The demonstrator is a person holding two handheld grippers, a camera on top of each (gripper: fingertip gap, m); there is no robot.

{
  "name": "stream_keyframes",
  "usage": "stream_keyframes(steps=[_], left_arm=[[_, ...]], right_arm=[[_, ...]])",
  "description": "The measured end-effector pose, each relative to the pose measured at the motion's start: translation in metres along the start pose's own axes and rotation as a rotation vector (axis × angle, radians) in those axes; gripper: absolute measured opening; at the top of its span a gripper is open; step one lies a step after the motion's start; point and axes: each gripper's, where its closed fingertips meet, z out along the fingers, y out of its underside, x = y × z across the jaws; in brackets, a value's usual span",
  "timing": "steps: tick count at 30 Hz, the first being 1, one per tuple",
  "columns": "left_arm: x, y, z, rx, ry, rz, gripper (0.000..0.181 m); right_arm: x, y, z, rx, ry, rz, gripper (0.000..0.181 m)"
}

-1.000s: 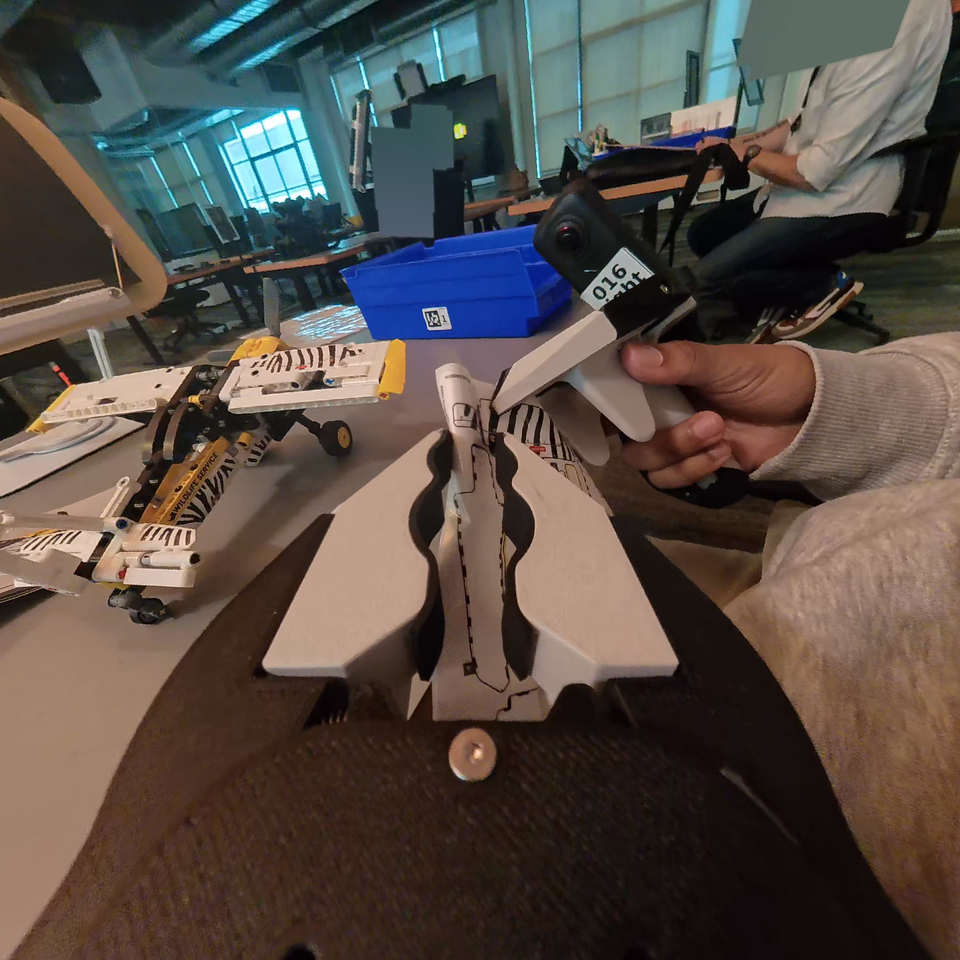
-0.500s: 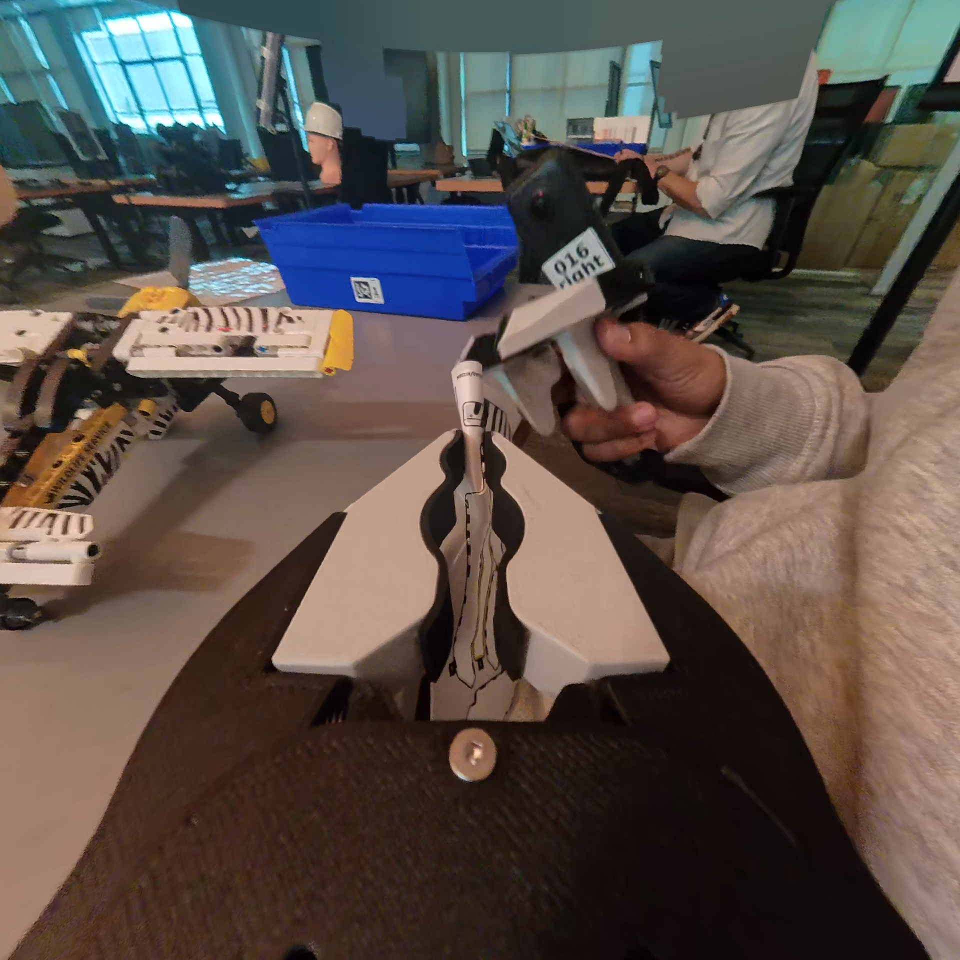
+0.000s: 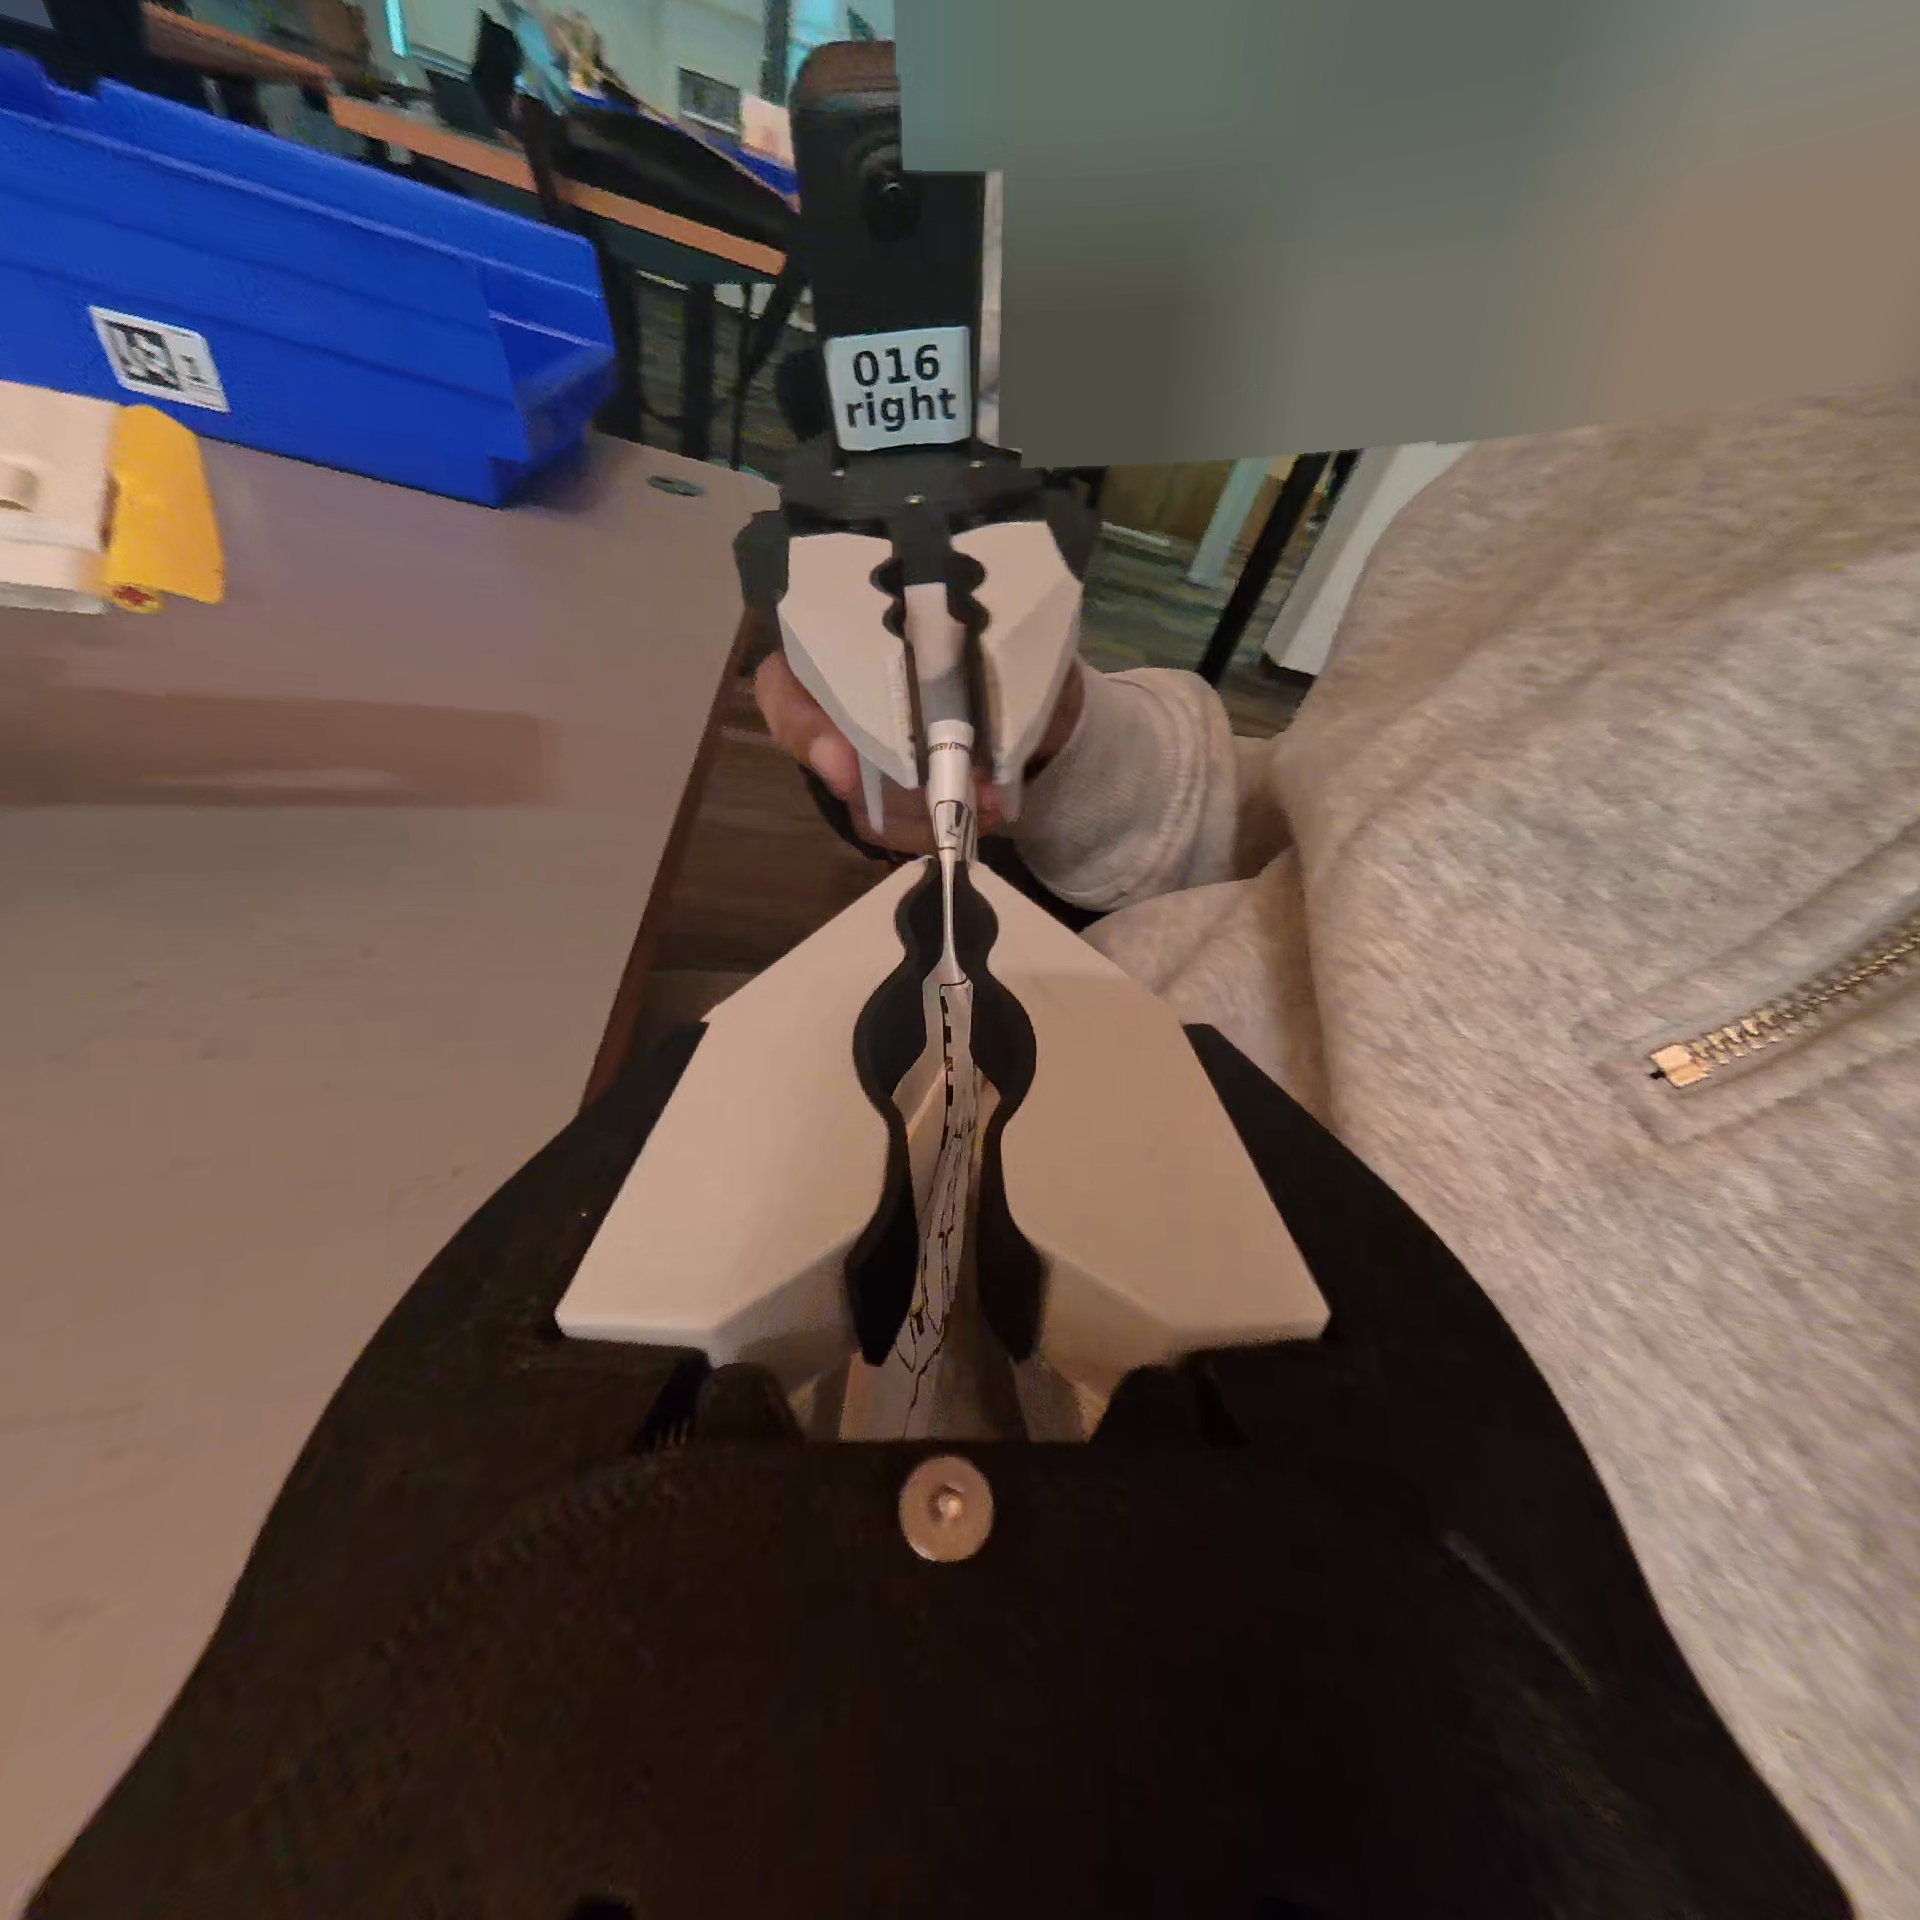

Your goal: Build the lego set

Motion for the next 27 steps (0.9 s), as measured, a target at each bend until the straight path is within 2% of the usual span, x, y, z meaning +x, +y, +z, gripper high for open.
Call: stream_keyframes(steps=[5, 8, 9, 13, 19, 23, 27], left_arm=[[-0.004, 0.003, 0.000, -0.005, -0.012, -0.016, 0.001], [-0.019, -0.002, -0.003, 0.033, -0.143, 0.042, 0.022], [-0.021, -0.003, -0.003, 0.033, -0.173, 0.074, 0.024], [-0.024, -0.012, -0.007, 0.069, -0.249, 0.151, 0.018], [-0.021, -0.017, -0.010, 0.090, -0.242, 0.159, 0.000], [-0.020, -0.016, -0.010, 0.081, -0.252, 0.182, 0.000], [-0.013, -0.014, -0.007, 0.052, -0.198, 0.177, 0.000]], right_arm=[[0.005, 0.003, 0.000, -0.011, 0.025, 0.004, 0.000], [0.010, 0.001, -0.002, 0.000, 0.041, 0.034, 0.000], [0.012, 0.001, -0.002, -0.002, 0.051, 0.042, 0.000], [0.018, 0.002, -0.004, -0.008, 0.089, 0.056, 0.000], [0.021, 0.002, -0.004, -0.004, 0.103, 0.067, 0.000], [0.022, 0.001, -0.005, -0.006, 0.108, 0.070, 0.000], [0.024, 0.002, -0.006, -0.005, 0.122, 0.079, 0.000]])
